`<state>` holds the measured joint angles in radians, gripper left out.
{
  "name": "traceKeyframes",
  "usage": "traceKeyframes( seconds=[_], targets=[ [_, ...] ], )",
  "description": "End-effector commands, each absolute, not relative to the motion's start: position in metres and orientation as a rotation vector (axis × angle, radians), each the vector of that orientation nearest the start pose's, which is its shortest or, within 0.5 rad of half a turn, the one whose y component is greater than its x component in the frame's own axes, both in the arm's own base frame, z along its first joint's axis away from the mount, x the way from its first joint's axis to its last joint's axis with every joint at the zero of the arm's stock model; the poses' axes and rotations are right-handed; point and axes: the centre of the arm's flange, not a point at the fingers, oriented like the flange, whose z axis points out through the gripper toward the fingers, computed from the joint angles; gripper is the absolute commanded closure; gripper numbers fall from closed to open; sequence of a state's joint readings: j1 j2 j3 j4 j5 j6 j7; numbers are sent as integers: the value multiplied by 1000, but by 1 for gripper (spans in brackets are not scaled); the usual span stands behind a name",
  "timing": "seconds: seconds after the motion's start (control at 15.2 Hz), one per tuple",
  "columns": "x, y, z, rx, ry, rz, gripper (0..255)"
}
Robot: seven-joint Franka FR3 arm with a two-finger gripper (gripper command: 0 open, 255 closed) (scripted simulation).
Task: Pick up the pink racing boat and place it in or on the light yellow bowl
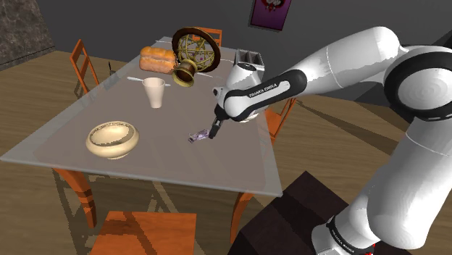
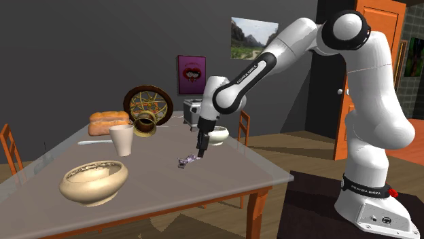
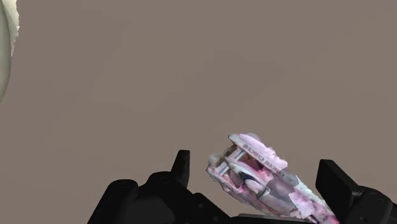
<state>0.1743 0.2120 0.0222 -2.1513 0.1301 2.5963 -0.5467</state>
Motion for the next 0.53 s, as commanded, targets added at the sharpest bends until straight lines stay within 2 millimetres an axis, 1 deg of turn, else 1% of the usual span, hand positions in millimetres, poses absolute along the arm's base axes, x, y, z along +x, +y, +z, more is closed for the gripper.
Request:
traceKeyframes(
  seconds=[0.0,0.13,0.46],
  targets=[
    [577,113,315,-2920,-967,-378,0],
    [580,115,302,-2920,-967,-378,0],
    [580,115,302,-2920,-967,-378,0]
  ],
)
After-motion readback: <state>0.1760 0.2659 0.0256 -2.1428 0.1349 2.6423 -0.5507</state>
